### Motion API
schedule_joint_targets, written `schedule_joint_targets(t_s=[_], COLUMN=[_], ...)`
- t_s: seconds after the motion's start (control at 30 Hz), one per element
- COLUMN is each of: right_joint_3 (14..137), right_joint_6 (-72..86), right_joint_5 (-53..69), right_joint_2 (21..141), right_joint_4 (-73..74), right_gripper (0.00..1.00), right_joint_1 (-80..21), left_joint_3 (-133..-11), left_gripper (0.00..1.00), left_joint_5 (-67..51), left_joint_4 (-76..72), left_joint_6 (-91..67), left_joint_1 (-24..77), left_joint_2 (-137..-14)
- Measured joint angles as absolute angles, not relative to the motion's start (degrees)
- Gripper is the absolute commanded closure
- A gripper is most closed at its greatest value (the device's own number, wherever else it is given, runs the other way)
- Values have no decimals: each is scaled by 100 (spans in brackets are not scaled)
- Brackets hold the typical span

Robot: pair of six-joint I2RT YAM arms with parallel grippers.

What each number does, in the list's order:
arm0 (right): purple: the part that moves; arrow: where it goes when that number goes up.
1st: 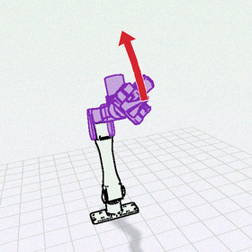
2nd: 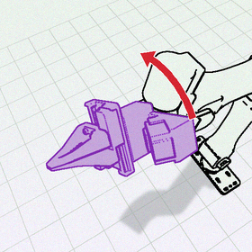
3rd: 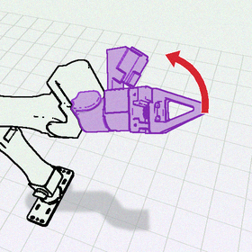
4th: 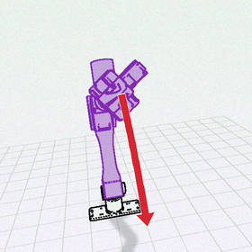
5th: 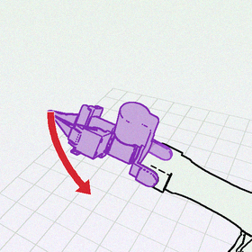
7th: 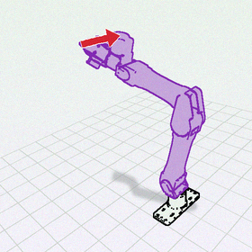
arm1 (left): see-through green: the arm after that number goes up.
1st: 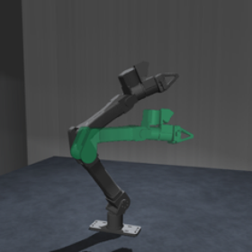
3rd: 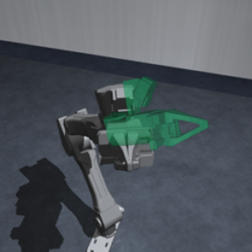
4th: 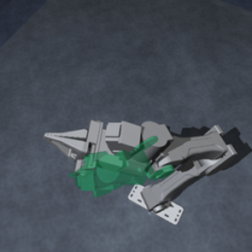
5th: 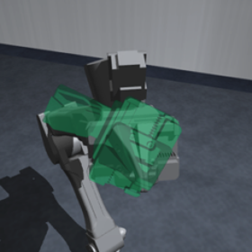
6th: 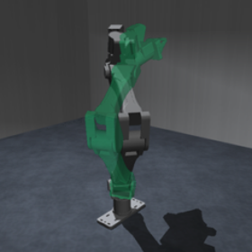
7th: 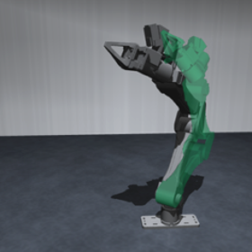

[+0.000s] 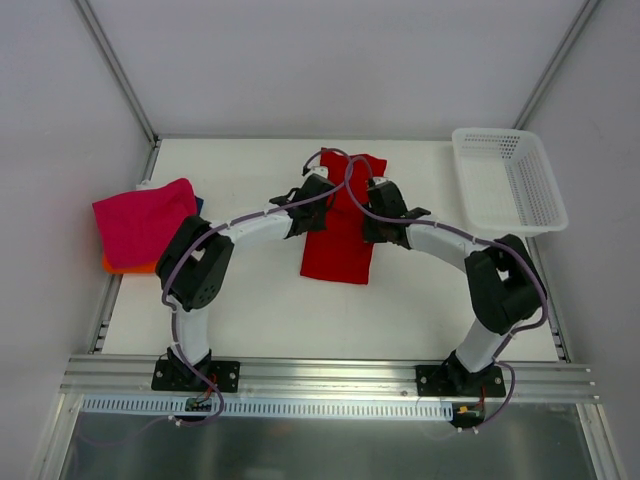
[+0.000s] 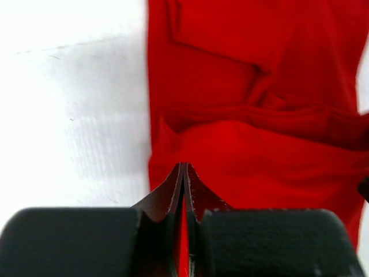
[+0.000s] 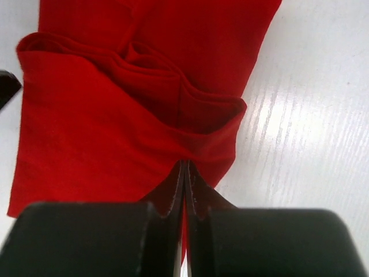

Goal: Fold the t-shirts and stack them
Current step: Fold the tshirt

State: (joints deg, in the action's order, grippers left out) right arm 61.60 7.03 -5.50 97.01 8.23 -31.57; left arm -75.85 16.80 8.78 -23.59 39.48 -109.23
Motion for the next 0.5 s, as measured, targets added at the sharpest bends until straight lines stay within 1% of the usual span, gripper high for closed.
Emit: schedule_joint_targets(t_s=[0.33, 0.5], right_joint_3=[6587, 6744], right_joint_6=[705, 701], right_joint_5=[-489, -379], right_joint_2=[10368, 10466], right_joint_4=[773, 760], right_gripper=[100, 100], right_joint_1=[-3124, -3013], left_joint_3=[-7830, -8062], left_gripper=[100, 100], left_joint_5=[1411, 1280], left_joint_4=[744, 733], left_joint_6=[-2309, -2305], left_joint_1=[3485, 3441], left_joint_2=[-11351, -11515])
